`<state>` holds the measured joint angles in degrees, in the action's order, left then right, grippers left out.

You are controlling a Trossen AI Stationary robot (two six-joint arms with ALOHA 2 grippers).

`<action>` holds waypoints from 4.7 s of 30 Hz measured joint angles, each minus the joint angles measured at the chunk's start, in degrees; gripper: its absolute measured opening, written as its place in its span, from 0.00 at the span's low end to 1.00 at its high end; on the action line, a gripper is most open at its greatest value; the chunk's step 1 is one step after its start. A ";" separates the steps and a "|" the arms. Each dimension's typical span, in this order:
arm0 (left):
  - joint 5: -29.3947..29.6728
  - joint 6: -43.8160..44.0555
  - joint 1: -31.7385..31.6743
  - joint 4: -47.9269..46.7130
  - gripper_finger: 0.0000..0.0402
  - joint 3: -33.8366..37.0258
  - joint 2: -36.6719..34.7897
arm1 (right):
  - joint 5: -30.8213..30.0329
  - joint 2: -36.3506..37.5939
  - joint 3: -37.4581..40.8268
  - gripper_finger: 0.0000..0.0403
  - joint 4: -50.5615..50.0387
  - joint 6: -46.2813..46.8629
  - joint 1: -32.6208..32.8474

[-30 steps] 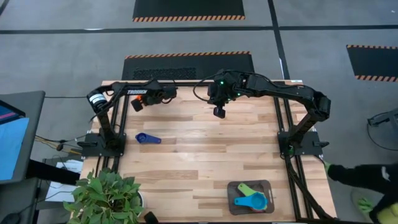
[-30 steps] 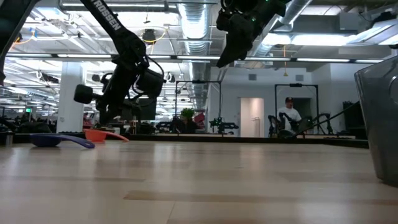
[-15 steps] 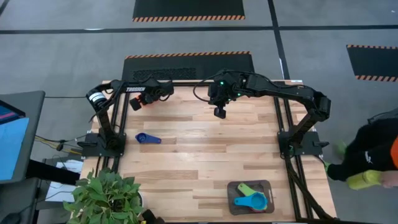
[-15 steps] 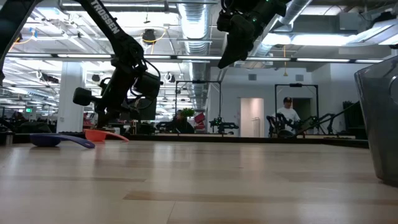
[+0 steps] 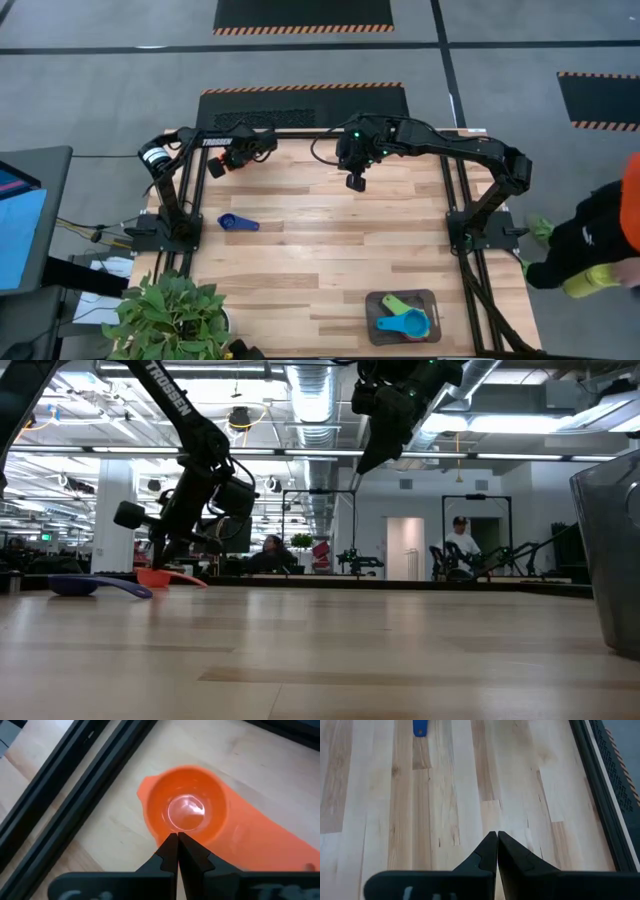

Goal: Nest measuring cups in basket
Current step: Stack the orange measuring cup on top of the light blue measuring cup in the black bin

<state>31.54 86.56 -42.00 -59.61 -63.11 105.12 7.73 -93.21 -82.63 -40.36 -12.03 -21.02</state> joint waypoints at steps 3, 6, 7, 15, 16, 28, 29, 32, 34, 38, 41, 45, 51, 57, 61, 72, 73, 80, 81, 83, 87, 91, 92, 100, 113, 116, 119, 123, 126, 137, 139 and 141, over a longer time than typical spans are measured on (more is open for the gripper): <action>0.30 0.08 0.01 0.43 0.00 0.00 0.00 | 0.00 0.00 0.00 0.09 -0.09 0.00 0.00; 0.41 0.09 0.00 1.50 0.00 0.00 0.01 | 0.00 0.00 0.00 0.09 -0.30 0.00 0.00; 0.38 0.09 0.00 2.00 0.00 0.00 0.00 | 0.00 0.00 0.00 0.09 -0.59 0.00 0.00; -3.73 -2.67 0.34 5.06 0.00 -0.02 3.76 | 0.00 0.00 0.00 0.09 -2.88 0.02 0.02; -4.09 -3.45 0.61 4.96 0.00 -0.09 4.39 | 0.00 0.00 0.00 0.09 -3.08 0.02 0.02; -11.59 -11.47 12.22 1.02 0.00 -7.82 4.55 | 0.00 0.00 0.00 0.09 -3.43 0.02 0.02; -12.09 -11.89 13.27 1.06 0.00 -8.46 4.55 | 0.00 0.00 0.00 0.09 -3.43 0.02 0.02; -13.92 -11.44 17.02 1.65 0.00 -10.55 4.55 | 0.00 0.00 0.00 0.09 -3.55 0.11 0.02; -13.74 -10.94 19.59 1.44 0.00 -12.10 4.55 | 0.00 0.00 0.00 0.09 -3.85 0.18 0.02; -11.84 -9.63 23.63 -2.41 0.00 -17.40 4.55 | 0.00 0.00 0.00 0.09 -4.20 1.51 0.02; -9.38 -10.81 25.81 -7.90 0.00 -22.89 4.55 | 0.01 0.00 0.00 0.09 -4.20 1.53 0.02; 1.44 -7.28 27.23 -19.05 0.00 -27.24 4.35 | 0.02 0.00 0.00 0.09 -4.17 1.70 0.02; 0.14 -9.00 25.26 -19.43 0.00 -22.33 4.59 | 0.00 0.00 0.00 0.09 -3.38 2.06 0.74; -0.70 -11.20 23.65 -7.82 0.00 -15.33 4.79 | 0.00 0.00 0.00 0.09 -1.79 3.19 1.84; -1.34 -11.95 22.83 -3.52 0.00 -12.79 4.76 | 0.00 0.00 0.00 0.09 -0.87 3.17 2.73; -8.41 -13.88 24.89 8.25 0.00 -9.35 4.72 | 0.00 0.00 0.00 0.09 -0.99 3.13 3.88; -10.66 -14.63 25.29 8.80 0.00 -9.35 4.72 | 0.00 0.00 0.00 0.09 -1.01 3.10 3.92; -19.86 -16.26 30.35 9.43 0.00 -11.18 4.74 | -0.02 0.00 0.00 0.09 -1.33 4.20 3.93; -18.89 -16.15 31.01 9.07 0.00 -12.39 4.74 | 0.00 0.00 0.00 0.09 -1.33 4.38 3.93; -18.08 -16.61 31.77 8.71 0.00 -15.20 4.74 | -0.02 0.00 0.00 0.09 -1.31 4.48 4.00; -12.73 -16.86 32.96 5.10 0.00 -20.11 4.70 | 0.00 0.02 0.00 0.09 -1.29 4.52 4.20; -9.58 -16.97 32.48 -0.15 0.00 -21.33 4.70 | -0.02 0.00 0.00 0.09 -1.20 4.53 4.60; -9.63 -17.14 32.25 -1.13 0.00 -21.28 4.70 | -0.02 0.00 0.00 0.09 -1.22 4.57 4.81; -18.59 -15.31 32.42 4.19 0.00 -16.99 4.70 | -0.02 0.00 0.00 0.09 -1.19 4.55 5.68; -24.14 -12.24 37.04 17.90 0.00 -16.27 10.47 | -0.20 0.02 0.04 0.09 -1.27 4.55 5.61; -26.07 -12.63 38.45 20.92 0.00 -18.26 12.40 | -0.17 0.02 0.02 0.09 -1.91 4.70 5.62; -26.23 -14.53 39.73 21.62 0.00 -21.74 12.96 | 0.20 0.02 0.02 0.09 -2.34 4.70 5.62; -24.72 -16.16 40.14 17.75 0.00 -24.61 13.22 | 4.79 0.02 0.02 0.09 -1.98 4.79 5.62; -24.05 -17.01 40.13 12.97 0.00 -25.64 13.25 | 5.73 0.47 0.02 0.09 -4.23 5.18 5.62; -18.84 -20.37 41.16 -4.06 0.00 -26.03 13.25 | 5.81 2.31 0.02 0.09 -19.52 1.53 5.79; -16.59 -21.62 42.28 -9.02 0.00 -26.03 12.94 | 5.59 2.43 0.22 0.09 -19.99 4.20 6.04; -13.69 -22.06 43.61 -14.76 0.00 -26.08 12.68 | 5.48 2.38 0.49 0.09 -21.54 7.05 6.30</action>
<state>17.84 64.51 1.61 -74.38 -89.19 117.80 13.21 -90.83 -82.14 -61.90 -4.98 -14.72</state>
